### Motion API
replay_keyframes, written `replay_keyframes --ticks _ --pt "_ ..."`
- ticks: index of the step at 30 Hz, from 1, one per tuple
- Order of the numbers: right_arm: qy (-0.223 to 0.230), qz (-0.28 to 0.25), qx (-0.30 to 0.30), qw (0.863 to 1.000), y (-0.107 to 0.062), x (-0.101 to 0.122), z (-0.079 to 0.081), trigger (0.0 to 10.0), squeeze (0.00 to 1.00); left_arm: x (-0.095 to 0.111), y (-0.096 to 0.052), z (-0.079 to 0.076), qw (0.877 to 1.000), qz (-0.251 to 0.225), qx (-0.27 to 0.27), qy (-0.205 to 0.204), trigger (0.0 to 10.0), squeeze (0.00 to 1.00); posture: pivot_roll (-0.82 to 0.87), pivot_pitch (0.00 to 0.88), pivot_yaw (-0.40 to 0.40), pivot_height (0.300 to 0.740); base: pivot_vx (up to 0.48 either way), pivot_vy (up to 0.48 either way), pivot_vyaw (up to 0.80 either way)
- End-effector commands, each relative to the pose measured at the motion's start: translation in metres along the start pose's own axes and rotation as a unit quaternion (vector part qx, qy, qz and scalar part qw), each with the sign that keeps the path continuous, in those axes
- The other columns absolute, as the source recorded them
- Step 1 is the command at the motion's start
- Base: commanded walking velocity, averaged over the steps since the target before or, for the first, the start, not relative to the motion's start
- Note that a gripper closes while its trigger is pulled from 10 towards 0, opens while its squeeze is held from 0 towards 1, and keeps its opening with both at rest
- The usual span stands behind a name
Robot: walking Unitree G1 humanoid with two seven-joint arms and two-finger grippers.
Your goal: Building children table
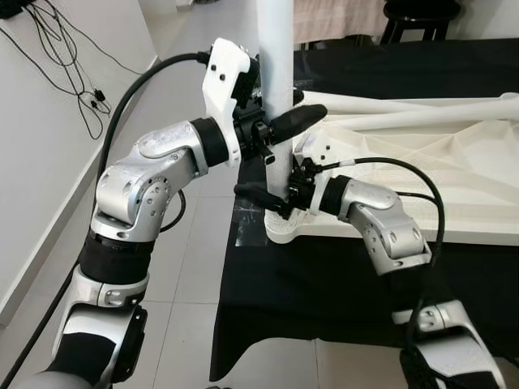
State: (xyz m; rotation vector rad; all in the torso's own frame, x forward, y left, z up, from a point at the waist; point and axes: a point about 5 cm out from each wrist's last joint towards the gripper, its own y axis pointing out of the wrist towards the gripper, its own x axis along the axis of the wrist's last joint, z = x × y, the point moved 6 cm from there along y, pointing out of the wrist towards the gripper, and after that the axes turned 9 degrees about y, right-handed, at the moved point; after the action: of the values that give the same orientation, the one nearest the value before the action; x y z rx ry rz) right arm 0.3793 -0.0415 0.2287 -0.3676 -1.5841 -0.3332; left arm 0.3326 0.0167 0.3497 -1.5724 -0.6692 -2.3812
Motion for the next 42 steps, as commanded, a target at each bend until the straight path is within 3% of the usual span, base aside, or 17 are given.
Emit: replay_keyframes --ticks 1,3,4,6,7,17,18,19,20,21,25,26,29,30,33,36,42 --pt "-0.008 0.008 0.036 0.999 0.014 -0.001 0.013 10.0 0.00 0.008 0.006 -0.018 0.999 -0.021 -0.040 -0.010 0.0 0.00 0.04 0.147 0.073 0.740 0.000 0.000 0.00" --pt "-0.005 0.012 0.045 0.999 0.016 0.000 0.011 10.0 0.00 0.008 0.006 -0.017 0.999 -0.021 -0.036 -0.011 0.0 0.00 0.04 0.151 0.070 0.740 0.000 0.000 0.00" --pt "0.000 0.013 0.057 0.998 0.017 0.001 0.010 5.8 0.00 0.007 0.006 -0.016 0.999 -0.020 -0.032 -0.012 0.0 0.00 0.04 0.153 0.067 0.740 0.000 0.000 0.00" --pt "0.000 0.013 0.057 0.998 0.017 0.001 0.010 5.8 0.00 0.007 0.006 -0.016 0.999 -0.020 -0.032 -0.012 0.0 0.00 0.04 0.153 0.067 0.740 0.000 0.000 0.00" --pt "0.009 0.013 0.072 0.997 0.018 0.002 0.011 0.0 0.00 0.007 0.005 -0.014 0.999 -0.019 -0.028 -0.013 0.0 0.00 0.04 0.160 0.063 0.740 0.000 0.000 0.00" --pt "0.009 0.016 0.106 0.994 0.023 0.004 0.011 0.0 0.00 0.004 0.006 0.004 1.000 -0.019 0.006 -0.013 0.0 0.00 0.02 0.176 0.038 0.740 0.000 0.000 0.00" --pt "0.012 0.010 0.099 0.995 0.024 0.006 0.008 0.0 0.00 0.003 0.006 0.007 1.000 -0.019 0.011 -0.018 2.5 1.00 0.01 0.176 0.039 0.740 0.000 0.000 0.00" --pt "0.017 0.004 0.083 0.996 0.025 0.007 0.005 0.0 0.00 0.002 0.005 0.010 1.000 -0.017 0.018 -0.016 7.8 1.00 0.01 0.176 0.037 0.740 0.000 0.000 0.00" --pt "0.017 0.004 0.083 0.996 0.025 0.007 0.005 0.0 0.00 0.002 0.005 0.010 1.000 -0.017 0.018 -0.016 7.8 1.00 0.01 0.176 0.037 0.740 0.000 0.000 0.00" --pt "0.027 0.000 0.044 0.999 0.026 0.005 -0.004 0.0 0.00 0.000 0.007 0.019 0.999 -0.012 0.038 -0.012 10.0 1.00 0.01 0.176 0.037 0.740 0.000 0.000 0.00" --pt "0.064 -0.013 -0.033 0.997 0.025 0.001 -0.021 0.0 0.00 -0.001 0.009 0.025 0.998 -0.004 0.055 -0.006 10.0 0.95 -0.01 0.176 0.025 0.740 0.000 0.000 0.00" --pt "0.077 -0.023 -0.073 0.994 0.024 -0.003 -0.027 0.0 0.00 0.000 0.009 0.027 0.998 -0.004 0.060 -0.006 10.0 0.00 -0.01 0.176 0.011 0.740 0.000 0.000 0.00" --pt "0.104 -0.044 -0.146 0.983 0.020 -0.009 -0.036 0.0 0.00 0.002 0.008 0.030 0.998 -0.005 0.069 -0.002 10.0 0.00 -0.01 0.174 0.008 0.740 0.000 0.000 0.00" --pt "0.123 -0.082 -0.250 0.957 0.011 -0.015 -0.046 0.0 0.00 0.004 0.007 0.032 0.997 -0.006 0.076 0.000 10.0 0.00 -0.01 0.172 0.010 0.740 0.000 0.000 0.00" --pt "0.150 -0.092 -0.288 0.941 0.011 -0.044 0.005 0.0 0.00 0.007 0.003 0.035 0.997 -0.007 0.079 0.002 10.0 0.00 0.01 0.180 0.033 0.740 0.000 0.000 0.00" --pt "0.149 -0.093 -0.284 0.943 0.014 -0.048 0.028 0.0 0.00 0.008 0.003 0.034 0.997 -0.008 0.075 0.004 10.0 0.00 0.00 0.160 0.040 0.740 0.000 0.000 0.00" --pt "0.128 -0.094 -0.282 0.946 0.021 -0.045 0.024 0.0 0.00 0.008 0.006 0.029 0.998 -0.009 0.066 0.007 10.0 0.00 0.01 0.149 0.034 0.740 0.000 0.000 0.00"
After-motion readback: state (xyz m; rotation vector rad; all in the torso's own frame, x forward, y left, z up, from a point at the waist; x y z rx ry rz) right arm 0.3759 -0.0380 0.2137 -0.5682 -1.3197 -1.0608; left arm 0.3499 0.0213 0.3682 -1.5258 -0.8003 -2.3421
